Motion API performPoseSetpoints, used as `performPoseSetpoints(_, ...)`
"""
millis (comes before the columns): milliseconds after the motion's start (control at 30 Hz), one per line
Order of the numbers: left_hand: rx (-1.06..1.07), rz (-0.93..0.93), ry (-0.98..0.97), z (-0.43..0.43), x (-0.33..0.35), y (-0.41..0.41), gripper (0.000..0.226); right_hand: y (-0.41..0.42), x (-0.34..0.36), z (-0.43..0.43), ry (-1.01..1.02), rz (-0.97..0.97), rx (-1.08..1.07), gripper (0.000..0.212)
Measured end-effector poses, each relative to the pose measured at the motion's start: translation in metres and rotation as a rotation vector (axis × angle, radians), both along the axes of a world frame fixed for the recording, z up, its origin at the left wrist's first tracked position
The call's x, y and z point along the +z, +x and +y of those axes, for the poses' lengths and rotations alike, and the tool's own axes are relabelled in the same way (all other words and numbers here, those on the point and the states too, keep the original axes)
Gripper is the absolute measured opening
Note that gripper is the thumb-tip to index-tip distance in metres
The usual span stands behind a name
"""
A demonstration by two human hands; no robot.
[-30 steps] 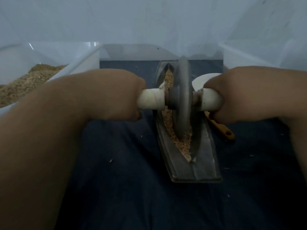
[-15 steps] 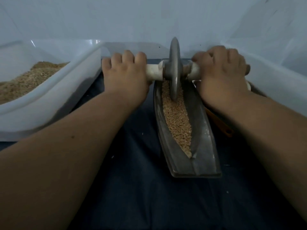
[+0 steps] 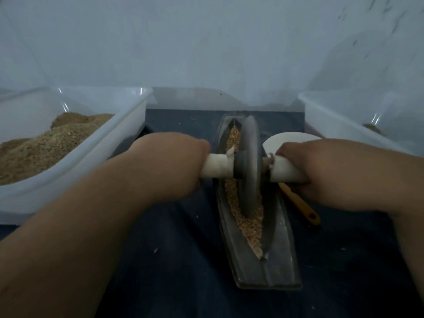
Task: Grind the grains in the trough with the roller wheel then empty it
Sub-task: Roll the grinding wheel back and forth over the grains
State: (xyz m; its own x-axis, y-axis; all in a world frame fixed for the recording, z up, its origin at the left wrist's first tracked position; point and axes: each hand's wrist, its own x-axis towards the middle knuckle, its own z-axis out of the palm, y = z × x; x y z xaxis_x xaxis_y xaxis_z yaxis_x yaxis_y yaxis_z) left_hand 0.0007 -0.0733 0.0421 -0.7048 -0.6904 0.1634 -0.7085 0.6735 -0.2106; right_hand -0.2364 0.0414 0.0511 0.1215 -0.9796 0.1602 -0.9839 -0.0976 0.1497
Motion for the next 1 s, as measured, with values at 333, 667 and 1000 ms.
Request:
performPoseSetpoints(333, 0.175, 0.351, -0.337, -0.027, -0.032, -0.028, 0.022, 0.002, -0.043, -0.057, -0.581, -0.034, -0.168, 0.049)
performPoseSetpoints(667, 0.131, 0.289, -0.274, -0.030, -0.025, -0.029, 0.021, 0.002, -0.025, -0.047, -0.340, 0.076, -0.178, 0.033)
performPoseSetpoints(1000, -0.010, 0.041, 0.003, -0.005, 0.002, -0.003, 0.022, 0.003, -0.001, -0.004, 0.006, -0.059, -0.058, 0.020)
